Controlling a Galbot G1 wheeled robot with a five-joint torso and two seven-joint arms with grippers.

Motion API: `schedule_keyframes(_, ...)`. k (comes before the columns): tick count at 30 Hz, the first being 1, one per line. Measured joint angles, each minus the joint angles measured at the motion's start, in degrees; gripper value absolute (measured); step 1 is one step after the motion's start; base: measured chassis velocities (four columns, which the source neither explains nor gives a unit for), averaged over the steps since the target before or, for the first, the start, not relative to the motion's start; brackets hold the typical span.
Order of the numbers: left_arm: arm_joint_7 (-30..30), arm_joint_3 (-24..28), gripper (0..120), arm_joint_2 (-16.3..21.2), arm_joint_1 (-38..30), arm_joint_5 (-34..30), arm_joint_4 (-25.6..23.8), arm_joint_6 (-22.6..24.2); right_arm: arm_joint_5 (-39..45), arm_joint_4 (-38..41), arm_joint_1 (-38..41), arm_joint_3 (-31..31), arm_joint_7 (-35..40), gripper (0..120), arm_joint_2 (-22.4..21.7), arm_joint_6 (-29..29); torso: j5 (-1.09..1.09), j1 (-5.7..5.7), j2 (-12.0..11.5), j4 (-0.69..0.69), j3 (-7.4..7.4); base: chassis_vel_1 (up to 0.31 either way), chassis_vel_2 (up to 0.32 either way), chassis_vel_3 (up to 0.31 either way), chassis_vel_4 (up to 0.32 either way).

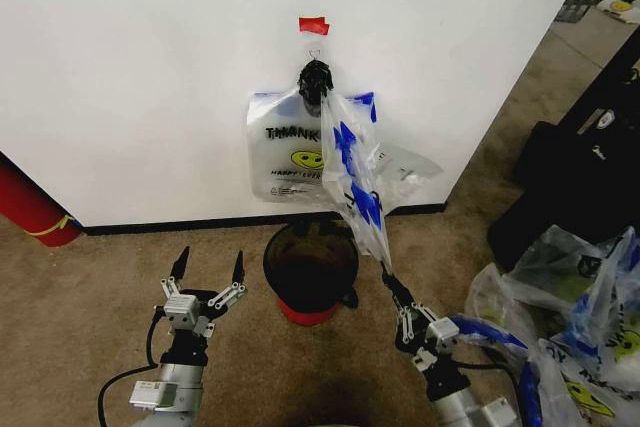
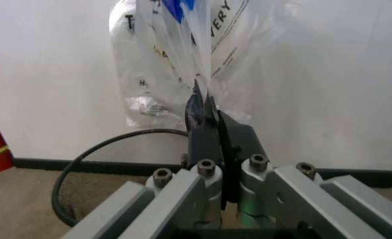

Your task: Pick up the garbage bag from the wall and place it over the trash bin.

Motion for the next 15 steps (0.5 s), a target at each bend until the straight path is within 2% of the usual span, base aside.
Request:
schedule_keyframes(5,0.0,0.2,100,0.0,0.0,0.0,0.0,0.0,-0.3,0.3,-0.4,0.5,0.5,0,-0.3,1.0,0.0,0.0,0.0,0.0,0.0,0.0,0.0,0.0,0.0)
schedule_keyframes(9,0.0,1.0,100,0.2,-0.1,-0.5,-0.3,0.7,1.2,1.7,0.8,0.2,1.2,0,-0.8,-0.3,-0.01,0.0,0.0,0.0,0.0,0.0,0.0,0.0,0.0)
schedule_keyframes(15,0.0,4.1,100,3.4,-1.7,-2.8,-3.5,4.5,8.1,4.3,11.7,-1.6,4.7,0,-2.4,-9.3,0.01,0.0,0.0,0.02,0.01,0.0,0.0,0.0,0.0)
